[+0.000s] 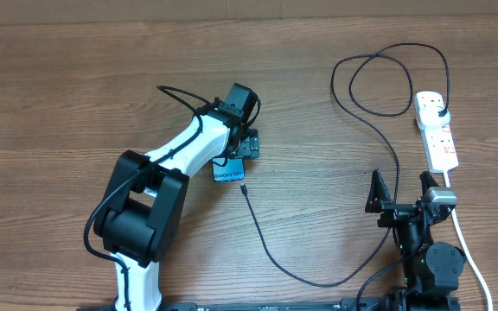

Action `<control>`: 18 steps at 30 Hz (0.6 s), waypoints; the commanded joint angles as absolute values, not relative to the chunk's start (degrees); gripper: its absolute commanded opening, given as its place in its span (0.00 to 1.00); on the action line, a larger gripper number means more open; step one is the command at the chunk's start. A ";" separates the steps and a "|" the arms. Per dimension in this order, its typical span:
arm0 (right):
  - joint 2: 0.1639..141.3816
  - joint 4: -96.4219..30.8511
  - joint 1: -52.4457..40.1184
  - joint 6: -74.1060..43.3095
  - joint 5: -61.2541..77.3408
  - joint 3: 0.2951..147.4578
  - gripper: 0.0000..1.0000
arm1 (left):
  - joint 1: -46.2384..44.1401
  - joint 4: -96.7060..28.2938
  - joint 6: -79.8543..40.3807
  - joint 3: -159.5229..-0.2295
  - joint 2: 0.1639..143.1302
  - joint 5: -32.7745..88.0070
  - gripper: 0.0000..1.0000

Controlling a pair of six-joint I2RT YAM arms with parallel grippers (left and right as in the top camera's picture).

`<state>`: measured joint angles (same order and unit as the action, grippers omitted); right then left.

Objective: Plug charger to phone and switch on socket

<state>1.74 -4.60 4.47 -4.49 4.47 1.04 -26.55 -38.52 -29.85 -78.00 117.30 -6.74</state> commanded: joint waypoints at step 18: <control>1.91 -4.43 4.67 -4.62 4.38 0.45 1.00 | -26.72 -39.35 -30.85 -76.12 120.66 -0.36 0.97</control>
<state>1.74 -4.60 4.47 -4.49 4.49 1.04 -26.52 -38.74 -29.85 -78.00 117.32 -6.24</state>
